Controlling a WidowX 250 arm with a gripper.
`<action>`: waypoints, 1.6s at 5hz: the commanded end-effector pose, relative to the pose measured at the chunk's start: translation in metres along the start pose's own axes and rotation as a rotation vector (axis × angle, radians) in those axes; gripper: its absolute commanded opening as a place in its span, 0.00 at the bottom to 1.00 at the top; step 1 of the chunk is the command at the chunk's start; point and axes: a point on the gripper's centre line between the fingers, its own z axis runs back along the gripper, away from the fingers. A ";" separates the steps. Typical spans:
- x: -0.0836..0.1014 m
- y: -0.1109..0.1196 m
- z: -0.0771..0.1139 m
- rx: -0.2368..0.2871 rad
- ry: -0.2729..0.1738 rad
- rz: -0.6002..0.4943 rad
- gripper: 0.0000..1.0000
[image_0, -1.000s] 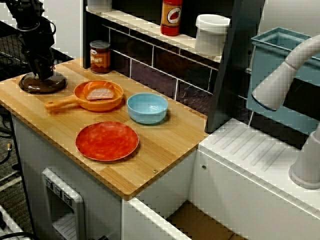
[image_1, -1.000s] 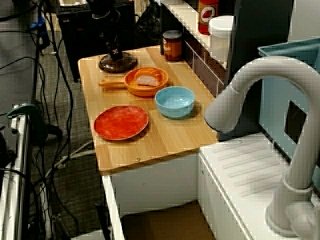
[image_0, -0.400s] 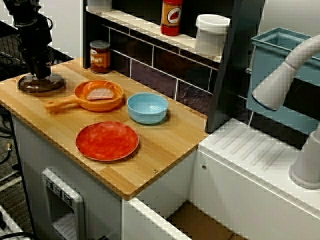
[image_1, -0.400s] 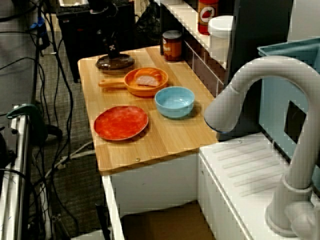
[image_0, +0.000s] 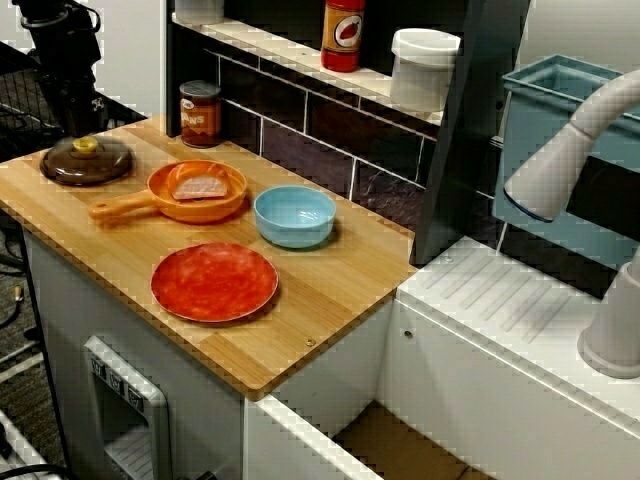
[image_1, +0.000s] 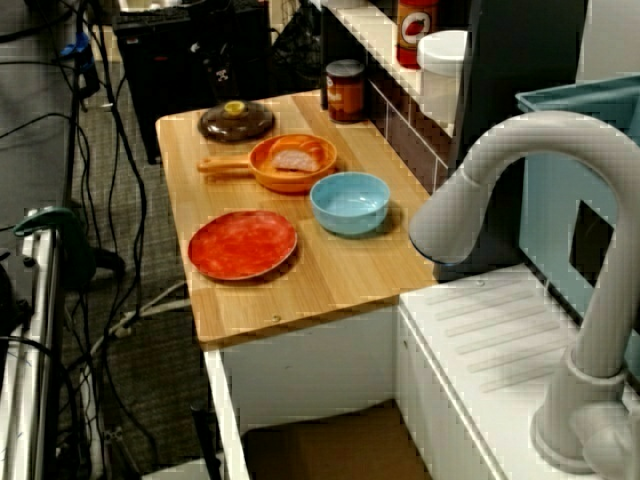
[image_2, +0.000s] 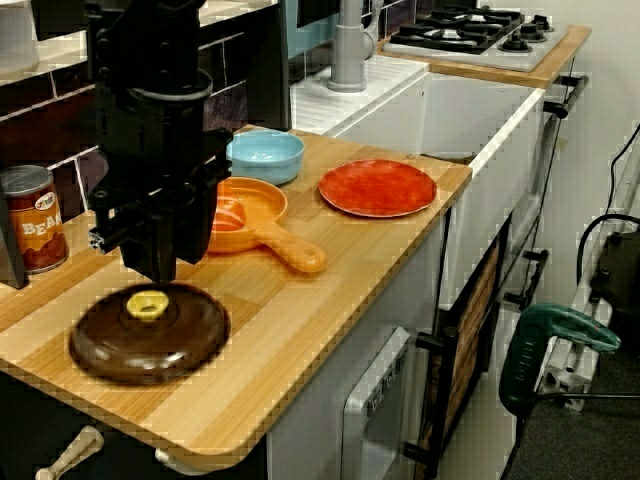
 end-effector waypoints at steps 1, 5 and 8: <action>-0.001 0.001 0.025 0.061 -0.053 -0.017 1.00; 0.010 0.002 -0.009 0.114 -0.022 -0.019 1.00; 0.006 0.004 -0.013 0.106 -0.007 -0.042 0.00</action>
